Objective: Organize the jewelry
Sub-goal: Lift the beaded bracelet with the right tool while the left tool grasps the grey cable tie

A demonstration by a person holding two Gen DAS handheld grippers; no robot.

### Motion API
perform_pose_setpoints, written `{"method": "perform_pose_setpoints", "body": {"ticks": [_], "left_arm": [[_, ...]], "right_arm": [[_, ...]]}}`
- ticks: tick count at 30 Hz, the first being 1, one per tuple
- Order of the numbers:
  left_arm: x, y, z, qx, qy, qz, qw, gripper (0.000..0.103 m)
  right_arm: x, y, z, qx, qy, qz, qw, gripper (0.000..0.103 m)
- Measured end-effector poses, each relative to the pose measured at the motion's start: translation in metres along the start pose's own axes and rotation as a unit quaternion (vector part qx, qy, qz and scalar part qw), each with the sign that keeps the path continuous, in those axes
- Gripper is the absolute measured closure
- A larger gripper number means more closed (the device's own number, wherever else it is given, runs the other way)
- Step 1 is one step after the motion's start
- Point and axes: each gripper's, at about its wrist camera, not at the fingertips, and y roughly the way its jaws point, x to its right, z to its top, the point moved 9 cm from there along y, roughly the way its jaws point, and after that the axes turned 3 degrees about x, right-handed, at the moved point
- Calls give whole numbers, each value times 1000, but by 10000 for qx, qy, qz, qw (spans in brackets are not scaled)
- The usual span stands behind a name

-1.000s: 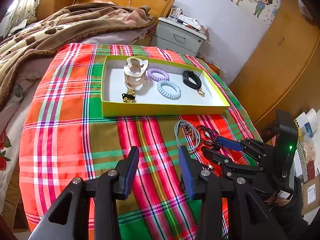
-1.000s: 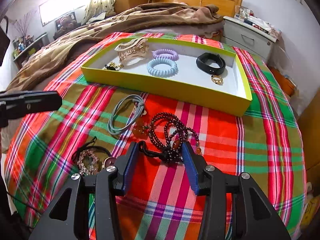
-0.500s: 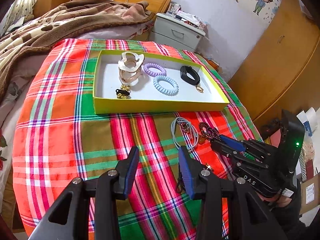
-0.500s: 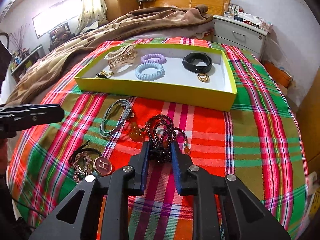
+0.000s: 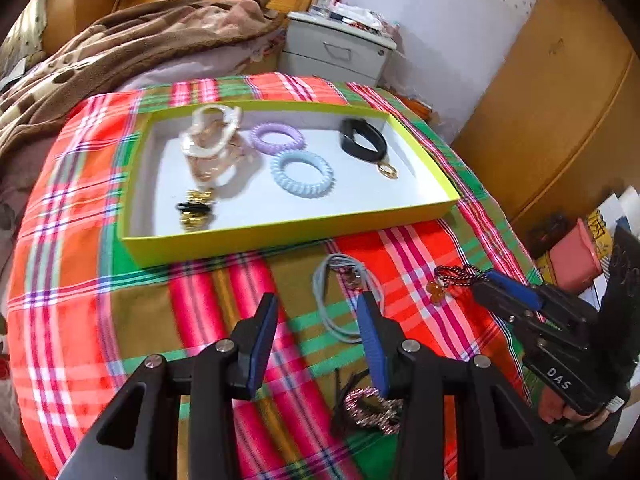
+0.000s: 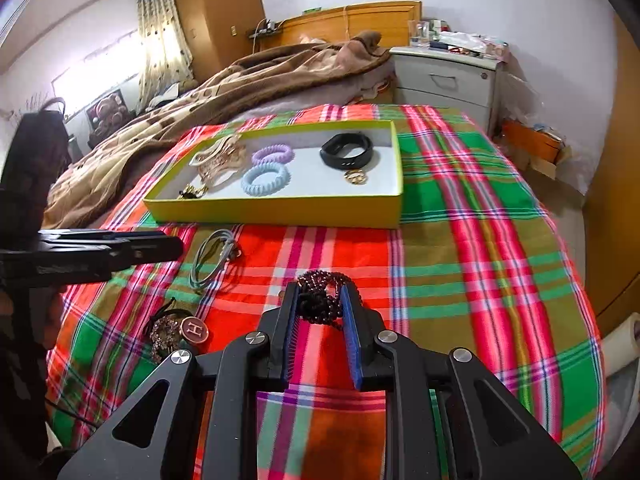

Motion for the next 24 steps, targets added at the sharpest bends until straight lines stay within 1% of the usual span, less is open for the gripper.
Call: {"method": "perform_pose_setpoints", "body": {"ticks": [2, 5, 8, 10, 13, 16, 19, 21, 24], "left_arm": [[7, 1, 1, 12, 53, -71, 10000, 61], [19, 3, 1, 21, 259, 13, 9997, 61], [34, 8, 1, -45, 440, -95, 9990, 61], [41, 12, 3, -44, 617, 38, 9981, 61], [48, 22, 4, -174, 689, 44, 9975, 61], [47, 30, 8, -141, 739, 350, 9966, 61], [45, 39, 6, -270, 783, 478, 9954, 61], [42, 43, 6, -286, 777, 618, 9947, 61], [41, 45, 5, -266, 788, 691, 9941, 61]], "right_arm": [[3, -2, 1, 31, 53, -11, 10000, 82], [8, -4, 0, 54, 137, -9, 9999, 82], [11, -5, -1, 67, 186, 6, 9998, 82], [12, -5, -1, 78, 198, 15, 9998, 82], [13, -7, -2, 102, 230, 32, 9997, 82], [16, -8, -2, 111, 258, 44, 9996, 82], [17, -8, -3, 119, 273, 62, 9995, 82], [17, -8, -2, 125, 284, 80, 9995, 82], [18, -8, -2, 138, 286, 93, 9995, 82]]}}
